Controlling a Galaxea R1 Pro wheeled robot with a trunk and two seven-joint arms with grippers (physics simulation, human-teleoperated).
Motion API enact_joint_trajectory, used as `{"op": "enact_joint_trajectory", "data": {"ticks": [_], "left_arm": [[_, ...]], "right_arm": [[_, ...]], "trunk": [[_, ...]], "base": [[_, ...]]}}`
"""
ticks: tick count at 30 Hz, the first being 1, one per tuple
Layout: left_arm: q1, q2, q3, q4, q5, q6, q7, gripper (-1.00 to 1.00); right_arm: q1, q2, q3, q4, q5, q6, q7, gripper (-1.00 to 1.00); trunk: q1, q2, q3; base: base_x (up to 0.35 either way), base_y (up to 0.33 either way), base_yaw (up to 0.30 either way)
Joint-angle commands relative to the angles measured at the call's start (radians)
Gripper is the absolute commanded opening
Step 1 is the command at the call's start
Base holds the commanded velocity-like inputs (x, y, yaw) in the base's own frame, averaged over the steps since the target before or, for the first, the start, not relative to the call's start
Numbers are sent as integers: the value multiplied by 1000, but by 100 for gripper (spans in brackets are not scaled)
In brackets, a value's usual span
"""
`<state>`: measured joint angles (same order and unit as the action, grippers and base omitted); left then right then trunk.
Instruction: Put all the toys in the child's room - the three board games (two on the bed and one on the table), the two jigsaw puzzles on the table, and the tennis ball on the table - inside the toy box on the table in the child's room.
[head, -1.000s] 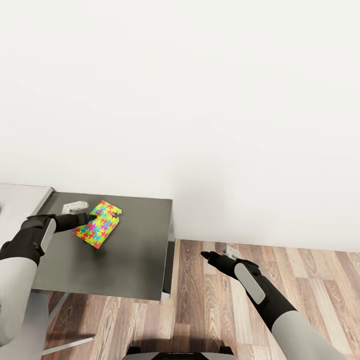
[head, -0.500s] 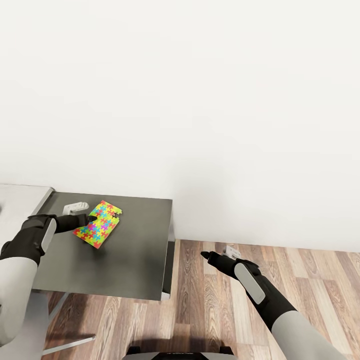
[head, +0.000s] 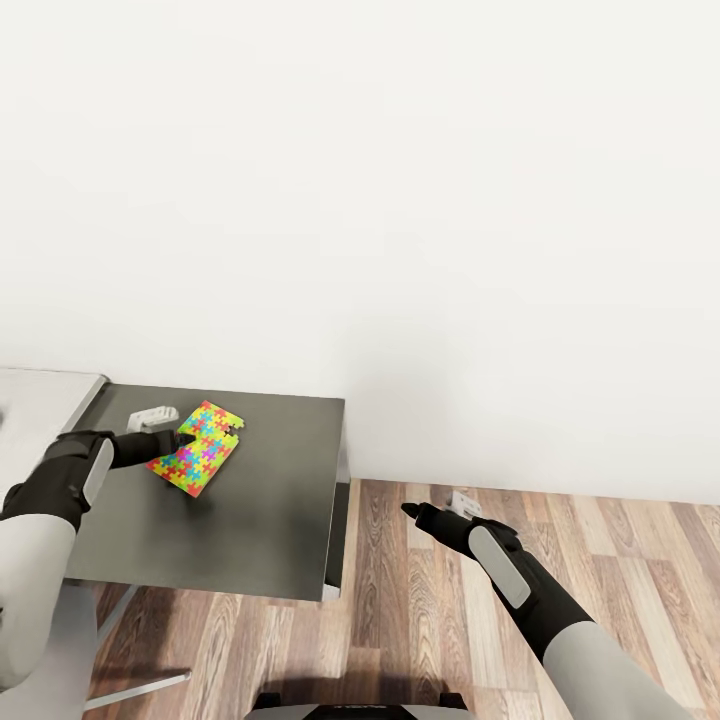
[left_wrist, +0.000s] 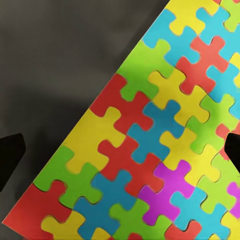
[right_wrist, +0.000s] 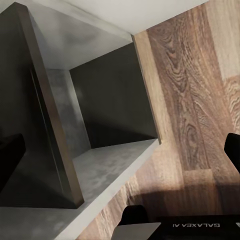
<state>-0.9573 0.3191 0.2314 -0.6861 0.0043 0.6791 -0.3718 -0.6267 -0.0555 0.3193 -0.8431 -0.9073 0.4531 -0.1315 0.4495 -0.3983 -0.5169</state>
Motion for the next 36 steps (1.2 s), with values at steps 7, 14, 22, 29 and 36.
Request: {"op": "enact_joint_trajectory", "data": {"ticks": [7,14,22,29,36], "left_arm": [[-3,0,3,25,2,-14,-5,100],[-3,0,3,28,2,-26,-5,100],[-3,0,3,28,1,-30,-6,100],[-3,0,3,28,1,-30,-8,100],[-3,-1,3,28,0,-30,-11,100]], "right_arm": [[-1,-1,4,-2,-10,1,-10,100],[-1,-1,4,-2,-10,1,-11,100],[-1,-1,4,-2,-10,1,-10,100],[-1,-1,5,-2,-10,1,-10,100],[-1,-2,6,-2,-9,1,-10,100]], "trunk": [[1,-2,-1],[1,-2,-2],[1,-2,-5],[1,-2,-12],[1,-2,-18]], "base": [[0,0,0],[0,0,0],[0,0,0],[0,0,0],[0,0,0]]}}
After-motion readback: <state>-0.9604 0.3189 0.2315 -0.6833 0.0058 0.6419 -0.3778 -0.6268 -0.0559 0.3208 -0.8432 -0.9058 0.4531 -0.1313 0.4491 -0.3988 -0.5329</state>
